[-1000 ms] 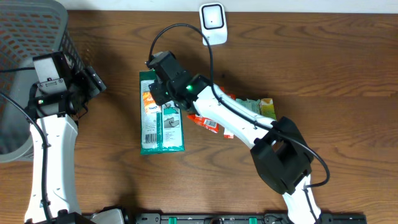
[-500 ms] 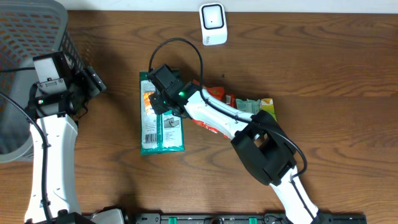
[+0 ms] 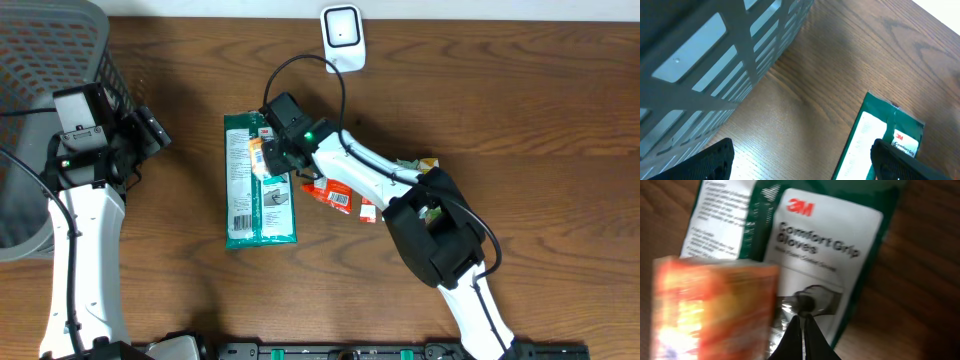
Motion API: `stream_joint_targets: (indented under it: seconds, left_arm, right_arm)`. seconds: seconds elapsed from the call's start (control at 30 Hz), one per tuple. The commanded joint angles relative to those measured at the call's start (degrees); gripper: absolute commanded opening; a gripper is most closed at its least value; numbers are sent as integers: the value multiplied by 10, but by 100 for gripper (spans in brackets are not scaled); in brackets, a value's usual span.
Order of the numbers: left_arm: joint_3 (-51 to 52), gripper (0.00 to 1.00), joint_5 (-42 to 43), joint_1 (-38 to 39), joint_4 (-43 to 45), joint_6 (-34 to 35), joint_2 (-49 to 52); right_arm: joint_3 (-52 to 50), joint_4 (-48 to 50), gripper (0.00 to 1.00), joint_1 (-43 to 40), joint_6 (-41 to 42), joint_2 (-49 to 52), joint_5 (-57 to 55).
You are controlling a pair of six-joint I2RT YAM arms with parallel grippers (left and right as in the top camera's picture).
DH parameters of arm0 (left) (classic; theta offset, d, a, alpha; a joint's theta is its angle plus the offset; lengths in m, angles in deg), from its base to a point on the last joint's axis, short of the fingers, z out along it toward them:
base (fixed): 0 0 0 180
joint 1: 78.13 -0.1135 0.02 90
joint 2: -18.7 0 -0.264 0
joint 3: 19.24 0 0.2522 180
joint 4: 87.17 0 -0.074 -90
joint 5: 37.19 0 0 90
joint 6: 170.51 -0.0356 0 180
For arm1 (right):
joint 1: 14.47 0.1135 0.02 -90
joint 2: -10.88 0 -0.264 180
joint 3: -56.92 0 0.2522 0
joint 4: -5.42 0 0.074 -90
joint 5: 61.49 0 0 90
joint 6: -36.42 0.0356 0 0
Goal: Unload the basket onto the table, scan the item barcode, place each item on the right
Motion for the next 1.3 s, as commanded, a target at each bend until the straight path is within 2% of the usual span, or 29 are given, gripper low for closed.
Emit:
stream_joint_targets:
  seconds: [0.0, 0.27, 0.53, 0.57, 0.6, 0.67, 0.83, 0.9, 1.27]
  left_arm:
    - [-8, 88, -16, -5, 0, 5, -9]
    - [-8, 88, -16, -5, 0, 5, -9]
    - [-8, 88, -16, -5, 1, 5, -9]
    - [-8, 88, -16, -5, 0, 5, -9]
    - [-8, 88, -16, -5, 0, 5, -9]
    - [-8, 88, -16, -5, 0, 5, -9]
    - [-8, 88, -16, -5, 0, 5, -9]
    - [-8, 88, -16, -5, 0, 5, -9]
    - [-8, 88, -16, -5, 0, 5, -9]
  right_arm:
    - [-1, 1, 1, 2, 5, 8, 10]
    - [-1, -10, 2, -12, -1, 1, 9]
    - [0, -41, 21, -38, -54, -84, 9]
    - [0, -50, 29, -41, -58, -103, 9]
    - [0, -60, 43, -44, -58, -122, 9]
    - [0, -83, 63, -51, -57, -156, 9]
    - [0, -156, 92, -75, -68, -217, 0]
    - [0, -196, 99, -91, -77, -234, 0]
    - [0, -360, 99, -153, -107, -245, 0]
